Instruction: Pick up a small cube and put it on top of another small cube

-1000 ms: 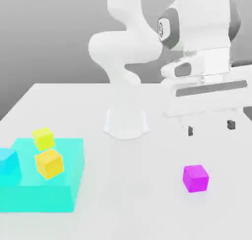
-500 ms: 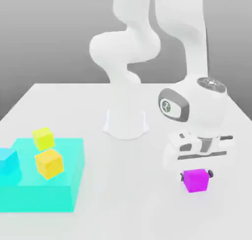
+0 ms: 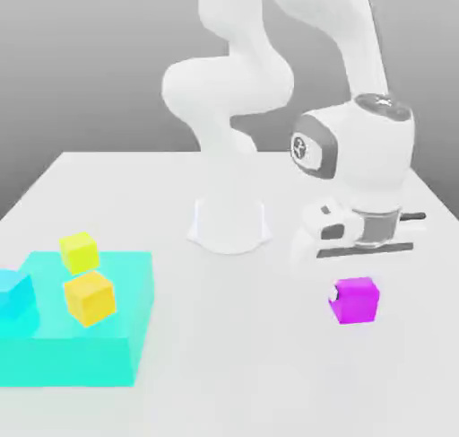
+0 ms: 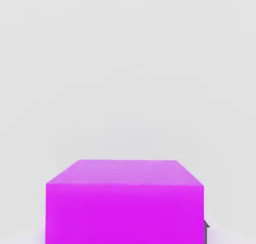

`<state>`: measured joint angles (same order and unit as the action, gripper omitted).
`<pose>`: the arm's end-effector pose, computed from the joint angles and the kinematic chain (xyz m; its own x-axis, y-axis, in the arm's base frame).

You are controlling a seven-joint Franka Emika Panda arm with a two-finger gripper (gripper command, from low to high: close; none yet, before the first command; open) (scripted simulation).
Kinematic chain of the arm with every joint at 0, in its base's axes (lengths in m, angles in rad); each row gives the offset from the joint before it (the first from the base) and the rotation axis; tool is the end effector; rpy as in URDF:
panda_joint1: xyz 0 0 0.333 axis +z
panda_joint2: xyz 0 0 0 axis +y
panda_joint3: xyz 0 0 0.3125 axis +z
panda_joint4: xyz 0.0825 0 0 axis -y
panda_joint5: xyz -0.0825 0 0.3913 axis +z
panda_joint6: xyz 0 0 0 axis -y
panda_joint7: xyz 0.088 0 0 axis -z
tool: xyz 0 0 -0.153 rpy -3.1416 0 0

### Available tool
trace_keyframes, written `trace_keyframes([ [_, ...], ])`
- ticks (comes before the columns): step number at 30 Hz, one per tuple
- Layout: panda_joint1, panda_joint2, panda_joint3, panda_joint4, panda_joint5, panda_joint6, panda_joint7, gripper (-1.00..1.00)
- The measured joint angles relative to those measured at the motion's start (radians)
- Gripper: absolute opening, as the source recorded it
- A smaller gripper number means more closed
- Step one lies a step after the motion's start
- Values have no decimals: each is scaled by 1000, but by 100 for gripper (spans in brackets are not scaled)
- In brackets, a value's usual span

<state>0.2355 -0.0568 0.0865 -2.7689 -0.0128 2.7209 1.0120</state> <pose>0.3719 0.1235 0.1760 0.7785 -0.6275 0.0132 -0.6276 -0.7785 -0.0018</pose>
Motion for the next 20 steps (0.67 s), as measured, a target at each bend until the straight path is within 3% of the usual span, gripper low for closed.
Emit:
trace_keyframes([
  [12,-348,-225,-392,130,-105,-351,-565,-100],
  [17,-374,-114,-456,103,-81,-218,-657,-100],
  [18,-374,-96,-459,97,-78,-195,-661,100],
  [20,-374,-96,-459,97,-78,-195,-662,100],
])
